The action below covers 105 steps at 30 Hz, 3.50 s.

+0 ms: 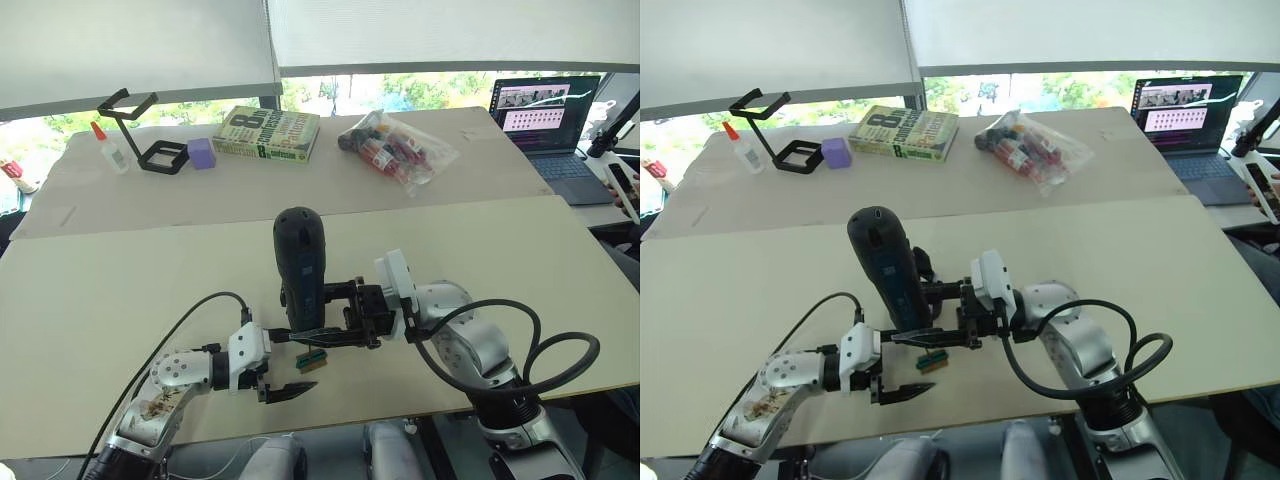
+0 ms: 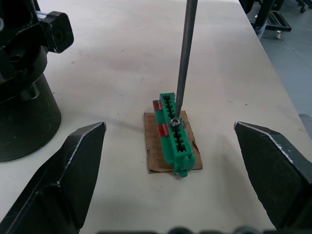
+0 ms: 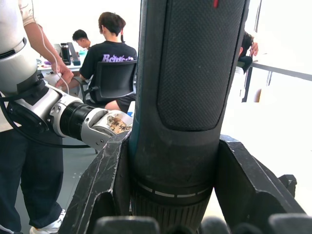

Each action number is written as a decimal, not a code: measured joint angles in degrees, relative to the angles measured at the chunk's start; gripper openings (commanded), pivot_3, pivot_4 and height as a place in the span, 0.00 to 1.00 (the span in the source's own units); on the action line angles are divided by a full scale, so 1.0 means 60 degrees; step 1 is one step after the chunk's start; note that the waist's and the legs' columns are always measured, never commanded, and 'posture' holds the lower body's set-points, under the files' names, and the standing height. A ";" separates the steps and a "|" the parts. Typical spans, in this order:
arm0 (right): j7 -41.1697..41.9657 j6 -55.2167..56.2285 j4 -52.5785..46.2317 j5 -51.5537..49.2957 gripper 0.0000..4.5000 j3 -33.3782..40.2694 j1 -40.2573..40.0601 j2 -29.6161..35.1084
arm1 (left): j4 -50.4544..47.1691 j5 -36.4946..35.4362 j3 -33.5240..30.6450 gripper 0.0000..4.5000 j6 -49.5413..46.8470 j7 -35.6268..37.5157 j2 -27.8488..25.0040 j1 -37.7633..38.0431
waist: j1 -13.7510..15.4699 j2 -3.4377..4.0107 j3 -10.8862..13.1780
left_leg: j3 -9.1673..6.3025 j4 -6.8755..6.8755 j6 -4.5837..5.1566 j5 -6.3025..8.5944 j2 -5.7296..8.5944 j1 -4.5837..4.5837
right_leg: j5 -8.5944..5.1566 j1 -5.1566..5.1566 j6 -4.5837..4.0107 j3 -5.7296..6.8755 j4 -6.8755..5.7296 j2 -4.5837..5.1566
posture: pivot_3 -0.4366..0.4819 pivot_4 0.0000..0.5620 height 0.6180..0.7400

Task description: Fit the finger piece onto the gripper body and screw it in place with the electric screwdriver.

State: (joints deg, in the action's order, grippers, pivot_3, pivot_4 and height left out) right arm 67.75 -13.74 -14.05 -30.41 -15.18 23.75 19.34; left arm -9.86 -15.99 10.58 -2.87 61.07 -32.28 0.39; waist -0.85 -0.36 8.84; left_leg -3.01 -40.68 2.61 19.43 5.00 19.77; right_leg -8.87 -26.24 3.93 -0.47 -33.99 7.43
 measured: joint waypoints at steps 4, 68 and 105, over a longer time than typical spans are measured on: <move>-0.0016 0.0000 0.0004 0.0009 0.44 -0.0022 0.0000 -0.0020 | -0.0123 -0.0003 -0.0001 0.99 -0.0147 -0.0053 0.0000 0.0002 | -0.0002 0.0000 0.0000 | 0.0000 0.0000 0.0000 0.0000 0.0000 0.0000 | 0.0000 0.0000 0.0000 0.0000 0.0000 0.0000 | 0.48 0.27 1.00; 0.0091 0.0133 0.0184 0.0351 0.44 -0.0066 0.0002 -0.0278 | 0.0899 0.0022 -0.0055 0.99 0.1748 0.0105 0.0155 0.0359 | 0.0000 0.0004 -0.0003 | 0.0002 -0.0001 -0.0001 -0.0001 0.0000 -0.0034 | 0.0000 0.0022 0.0000 -0.0004 -0.0008 0.0000 | 0.48 0.27 1.00; 0.0076 0.0192 0.0424 0.0466 0.44 -0.0303 0.0041 -0.0363 | 0.0876 0.0021 -0.0057 0.99 0.1688 0.0100 0.0163 0.0357 | 0.0001 0.0006 -0.0004 | 0.0003 0.0000 -0.0001 -0.0001 0.0000 -0.0043 | 0.0000 0.0029 0.0000 -0.0005 -0.0007 0.0000 | 0.48 0.27 1.00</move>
State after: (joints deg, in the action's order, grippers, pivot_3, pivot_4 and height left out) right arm 68.21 -12.59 -11.51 -27.62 -17.00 23.99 17.16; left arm -4.60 -15.86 10.24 7.26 61.67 -31.30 2.53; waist -0.84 -0.32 8.82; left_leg -2.99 -40.68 2.61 19.43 5.00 19.52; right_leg -8.87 -26.06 3.92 -0.50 -34.03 7.43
